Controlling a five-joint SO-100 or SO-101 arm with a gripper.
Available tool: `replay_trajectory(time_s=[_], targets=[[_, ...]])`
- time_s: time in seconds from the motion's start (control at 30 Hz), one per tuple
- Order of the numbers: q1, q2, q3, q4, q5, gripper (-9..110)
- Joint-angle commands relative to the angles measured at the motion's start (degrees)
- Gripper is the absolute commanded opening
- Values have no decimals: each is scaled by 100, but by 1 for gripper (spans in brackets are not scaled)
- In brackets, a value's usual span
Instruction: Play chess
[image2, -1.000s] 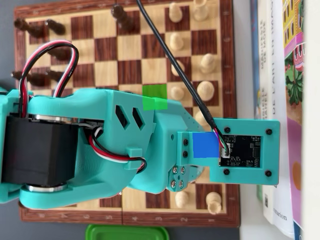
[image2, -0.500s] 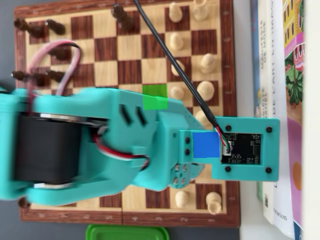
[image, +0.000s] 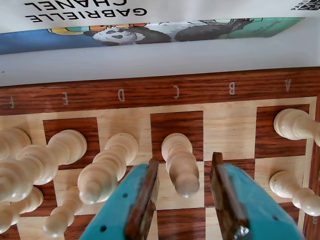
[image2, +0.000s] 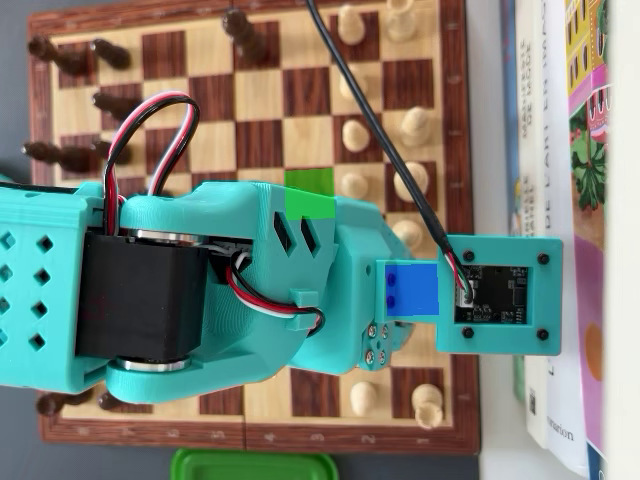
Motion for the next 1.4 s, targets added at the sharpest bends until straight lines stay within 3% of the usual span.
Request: replay_trajectory(time_s=[0.0, 0.73, 0.9, 1.37], targets=[[35, 70, -299, -44, 9, 15], [185, 62, -255, -18, -35, 11], [211, 62, -255, -26, -44, 4], [132, 141, -316, 9, 0, 4]])
